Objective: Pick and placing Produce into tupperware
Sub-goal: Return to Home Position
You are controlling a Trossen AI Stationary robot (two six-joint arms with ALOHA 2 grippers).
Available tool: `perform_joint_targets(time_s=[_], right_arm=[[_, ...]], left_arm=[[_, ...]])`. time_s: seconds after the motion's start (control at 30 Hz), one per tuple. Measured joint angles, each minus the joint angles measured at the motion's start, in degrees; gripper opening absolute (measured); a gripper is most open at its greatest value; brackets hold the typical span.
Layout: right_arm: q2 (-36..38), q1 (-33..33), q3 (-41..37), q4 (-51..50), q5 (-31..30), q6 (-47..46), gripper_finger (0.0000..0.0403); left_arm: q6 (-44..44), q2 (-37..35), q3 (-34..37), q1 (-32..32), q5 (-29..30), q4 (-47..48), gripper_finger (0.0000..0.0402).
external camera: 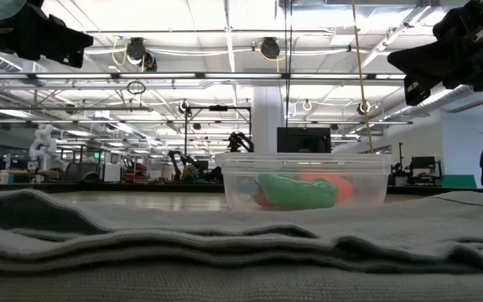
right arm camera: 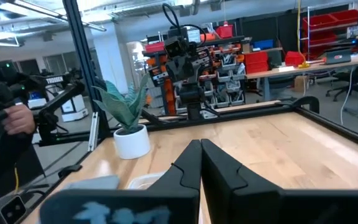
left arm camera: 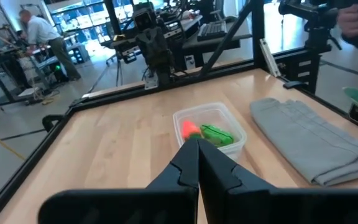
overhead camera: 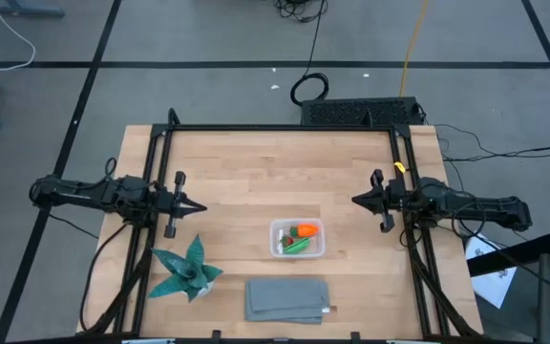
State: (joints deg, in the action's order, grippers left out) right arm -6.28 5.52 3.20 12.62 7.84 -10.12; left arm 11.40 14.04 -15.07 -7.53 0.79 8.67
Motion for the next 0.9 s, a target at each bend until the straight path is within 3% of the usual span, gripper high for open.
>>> perform_joint_targets(time_s=[0.27,0.47,0.67,0.9], right_arm=[[0.0,0.0,0.9,-0.9,0.2,-3.2,0.0],[0.0,0.0,1.0,-0.9,0.2,-3.2,0.0],[0.0,0.0,1.1,-0.9,0.2,-3.2,0.0],[0.0,0.0,1.2,-0.9,0.2,-3.1,0.0]], left_arm=[[-0.6,0.0,0.0,0.0,0.7,0.3,0.0],[-1.6,0.0,0.1,0.0,-2.2,0.0,0.0],[-0.3,0.0,5.2,0.0,-3.5,-7.9,0.0],[-1.4,0.0,6.3,0.0,-7.7,-13.9,0.0]])
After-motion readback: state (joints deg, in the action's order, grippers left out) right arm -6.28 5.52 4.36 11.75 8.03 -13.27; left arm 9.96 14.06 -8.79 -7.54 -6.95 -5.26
